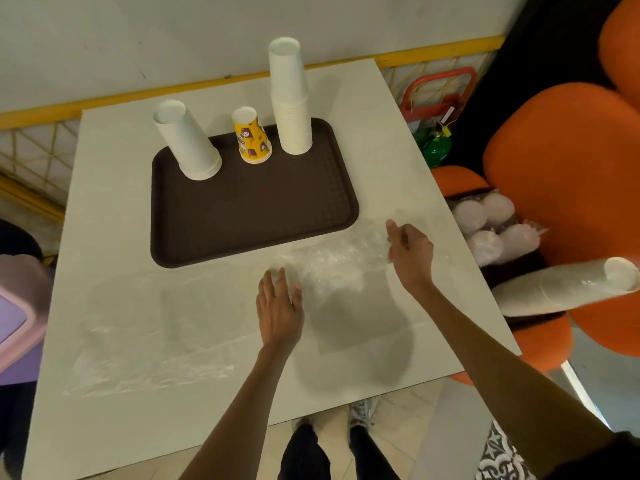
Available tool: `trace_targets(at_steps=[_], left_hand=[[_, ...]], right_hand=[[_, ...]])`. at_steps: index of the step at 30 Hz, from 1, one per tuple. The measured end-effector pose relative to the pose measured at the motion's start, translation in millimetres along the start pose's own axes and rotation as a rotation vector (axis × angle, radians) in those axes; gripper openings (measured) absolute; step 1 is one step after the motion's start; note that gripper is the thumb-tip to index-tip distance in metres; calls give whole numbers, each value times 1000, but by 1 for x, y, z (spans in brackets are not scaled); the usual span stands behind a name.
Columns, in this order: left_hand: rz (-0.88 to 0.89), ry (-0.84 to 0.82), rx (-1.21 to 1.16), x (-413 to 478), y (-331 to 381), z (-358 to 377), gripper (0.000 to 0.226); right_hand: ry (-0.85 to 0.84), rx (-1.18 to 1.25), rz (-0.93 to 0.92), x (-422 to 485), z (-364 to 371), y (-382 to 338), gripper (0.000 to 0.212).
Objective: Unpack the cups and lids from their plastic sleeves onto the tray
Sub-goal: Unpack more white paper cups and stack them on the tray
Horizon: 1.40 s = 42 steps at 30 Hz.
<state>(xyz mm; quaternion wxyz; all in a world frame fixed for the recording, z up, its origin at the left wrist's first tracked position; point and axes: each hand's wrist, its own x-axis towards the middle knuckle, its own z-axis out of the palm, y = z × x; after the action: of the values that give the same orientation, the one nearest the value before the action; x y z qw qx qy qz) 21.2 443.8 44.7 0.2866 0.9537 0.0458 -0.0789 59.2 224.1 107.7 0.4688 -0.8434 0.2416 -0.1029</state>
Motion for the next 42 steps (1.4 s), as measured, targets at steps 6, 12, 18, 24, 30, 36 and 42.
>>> trace_targets(at_steps=[6,12,18,24,30,36,42], left_hand=[[-32,-81,176,-7,-21,5,91],[-29,-85,233,-12,-24,3,68],[-25,71,208,-13,-11,-1,54],[19,42,138,-9,-6,6,91],[-13,-50,165,-11,-10,13,92],[-47,-63,183,-11,-10,15,94],[-69,-59,200,-8,-3,12,108]], right_hand=[[86,-38,-316,3,-12,15,36],[-3,-247,-283,1,-24,49,54],[-169,171,372,21,-34,29,72],[-472,108,567,41,-36,14,74],[-512,173,498,40,-26,18,38],[-359,118,250,43,-27,27,38],[-452,10,275,42,-37,34,56]])
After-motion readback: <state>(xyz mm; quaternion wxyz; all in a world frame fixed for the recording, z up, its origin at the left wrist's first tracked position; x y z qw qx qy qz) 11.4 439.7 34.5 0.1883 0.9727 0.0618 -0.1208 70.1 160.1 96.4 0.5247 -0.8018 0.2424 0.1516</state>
